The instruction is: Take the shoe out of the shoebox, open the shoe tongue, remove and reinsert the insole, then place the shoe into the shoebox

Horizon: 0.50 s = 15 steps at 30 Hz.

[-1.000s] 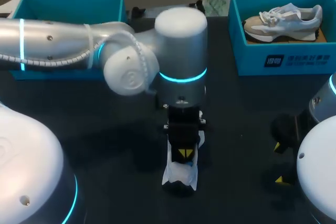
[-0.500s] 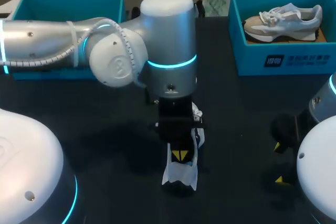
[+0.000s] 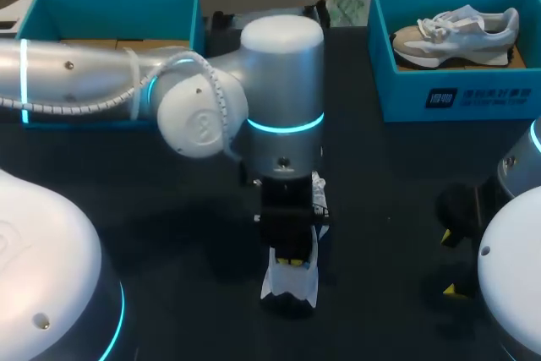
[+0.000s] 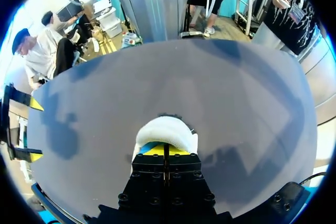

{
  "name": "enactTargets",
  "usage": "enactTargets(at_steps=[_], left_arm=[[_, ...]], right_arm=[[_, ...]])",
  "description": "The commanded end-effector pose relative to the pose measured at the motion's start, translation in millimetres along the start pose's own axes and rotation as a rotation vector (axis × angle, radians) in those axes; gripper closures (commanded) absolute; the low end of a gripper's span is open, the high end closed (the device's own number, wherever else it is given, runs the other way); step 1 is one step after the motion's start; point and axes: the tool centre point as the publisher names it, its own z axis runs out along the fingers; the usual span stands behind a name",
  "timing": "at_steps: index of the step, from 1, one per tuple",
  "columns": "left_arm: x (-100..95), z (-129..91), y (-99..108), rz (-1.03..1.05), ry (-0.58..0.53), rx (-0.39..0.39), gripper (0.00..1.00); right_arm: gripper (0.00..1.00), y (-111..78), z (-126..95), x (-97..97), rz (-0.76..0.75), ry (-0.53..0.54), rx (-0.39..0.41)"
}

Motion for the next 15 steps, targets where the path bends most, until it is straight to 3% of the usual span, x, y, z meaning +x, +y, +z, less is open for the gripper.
enactTargets(at_steps=[1,9,15], left_arm=[[-7.4,27,16,-0.009,-0.001,0.027,1.00],[-7.0,38,25,-0.002,-0.007,0.026,1.00],[-7.9,43,34,0.011,-0.002,-0.081,1.00]], right_arm=[[0.00,-0.9,-1,2.0,-0.001,-0.003,-0.003],[0.00,-0.9,-1,2.0,-0.001,-0.003,-0.003],[0.00,-0.9,-1,2.0,-0.001,-0.003,-0.003]])
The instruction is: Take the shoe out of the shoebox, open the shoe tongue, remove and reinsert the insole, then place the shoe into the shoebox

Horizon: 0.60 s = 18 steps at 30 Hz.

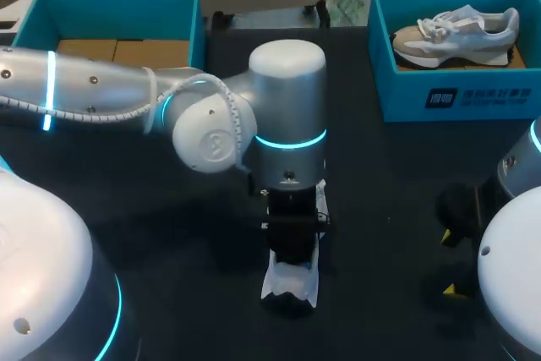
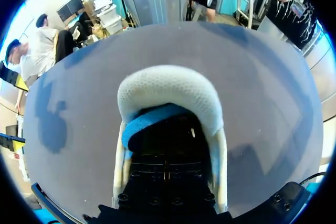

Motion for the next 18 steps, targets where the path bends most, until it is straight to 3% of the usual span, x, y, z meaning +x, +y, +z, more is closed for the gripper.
enactTargets(at_steps=[1,12,18], left_arm=[[-1.5,7,3,-0.002,0.004,-0.065,1.00],[1.2,-1,45,-0.043,0.030,-0.244,1.00],[2.0,-16,57,-0.053,0.036,-0.248,1.00]], right_arm=[[0.00,-0.9,-1,2.0,-0.001,-0.003,-0.003],[0.00,-0.9,-1,2.0,-0.001,-0.003,-0.003],[0.00,-0.9,-1,2.0,-0.001,-0.003,-0.003]])
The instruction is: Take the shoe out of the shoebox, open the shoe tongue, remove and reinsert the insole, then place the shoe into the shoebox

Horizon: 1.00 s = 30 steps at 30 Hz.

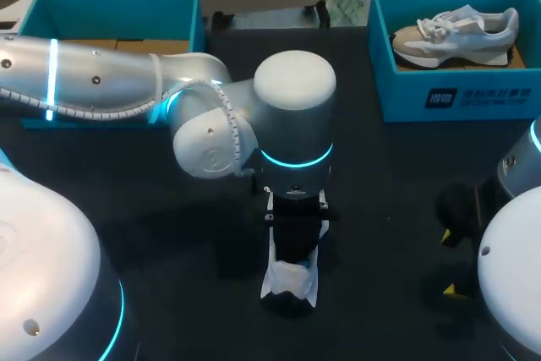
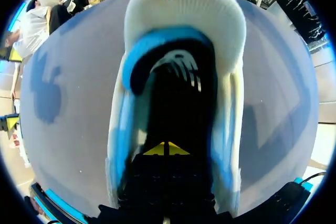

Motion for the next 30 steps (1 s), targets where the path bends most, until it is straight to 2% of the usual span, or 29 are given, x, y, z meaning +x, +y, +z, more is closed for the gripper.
enactTargets(at_steps=[1,5,10,14,18,25,30], left_arm=[[-0.1,-5,8,0.004,-0.005,0.023,1.00],[2.3,-30,-3,0.031,-0.036,0.057,1.00],[3.5,-48,-19,0.072,-0.045,0.075,1.00],[3.9,-56,-29,0.081,-0.045,0.126,1.00],[4.2,-66,-38,0.050,-0.081,0.245,1.00],[1.3,-76,-48,0.037,-0.107,0.276,1.00],[-5.0,-74,-54,0.048,-0.102,0.301,1.00]], right_arm=[[0.00,-0.9,-1,2.0,-0.002,-0.003,-0.003],[0.00,-0.9,-1,2.0,-0.002,-0.003,-0.003],[0.00,-0.9,-1,2.0,-0.002,-0.003,-0.003],[0.00,-0.9,-1,2.0,-0.002,-0.003,-0.003],[0.00,-0.9,-1,2.0,-0.002,-0.003,-0.003],[0.00,-0.9,-1,2.0,-0.002,-0.003,-0.003],[0.00,-0.9,-1,2.0,-0.002,-0.003,-0.003]])
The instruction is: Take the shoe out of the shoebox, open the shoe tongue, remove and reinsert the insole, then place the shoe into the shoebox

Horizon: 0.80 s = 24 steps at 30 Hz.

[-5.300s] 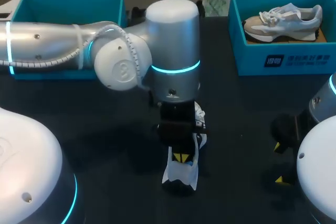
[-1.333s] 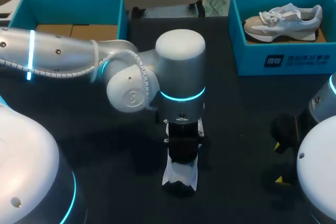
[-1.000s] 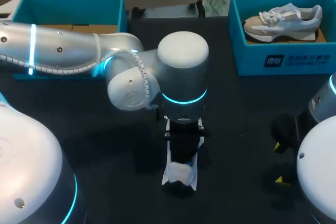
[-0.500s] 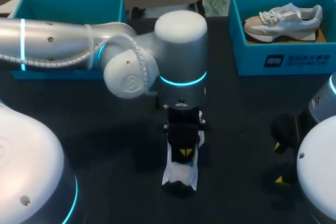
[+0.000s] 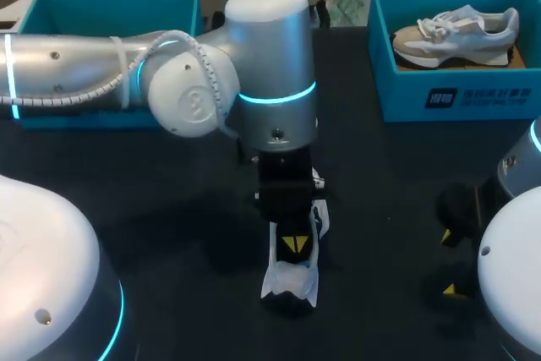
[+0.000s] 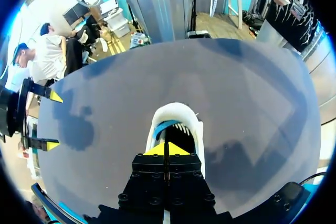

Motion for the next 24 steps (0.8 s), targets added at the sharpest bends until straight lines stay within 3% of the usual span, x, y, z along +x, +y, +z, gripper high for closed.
enactTargets(at_steps=[1,13,24], left_arm=[[-4.7,5,-2,-0.004,0.001,0.007,1.00],[-18.8,18,-10,0.002,0.009,0.026,1.00],[-10.7,37,-16,0.006,0.095,0.002,1.00]], right_arm=[[0.00,-0.9,-1,2.0,-0.001,-0.003,-0.003],[0.00,-0.9,-1,2.0,-0.001,-0.003,-0.003],[0.00,-0.9,-1,2.0,-0.001,-0.003,-0.003]])
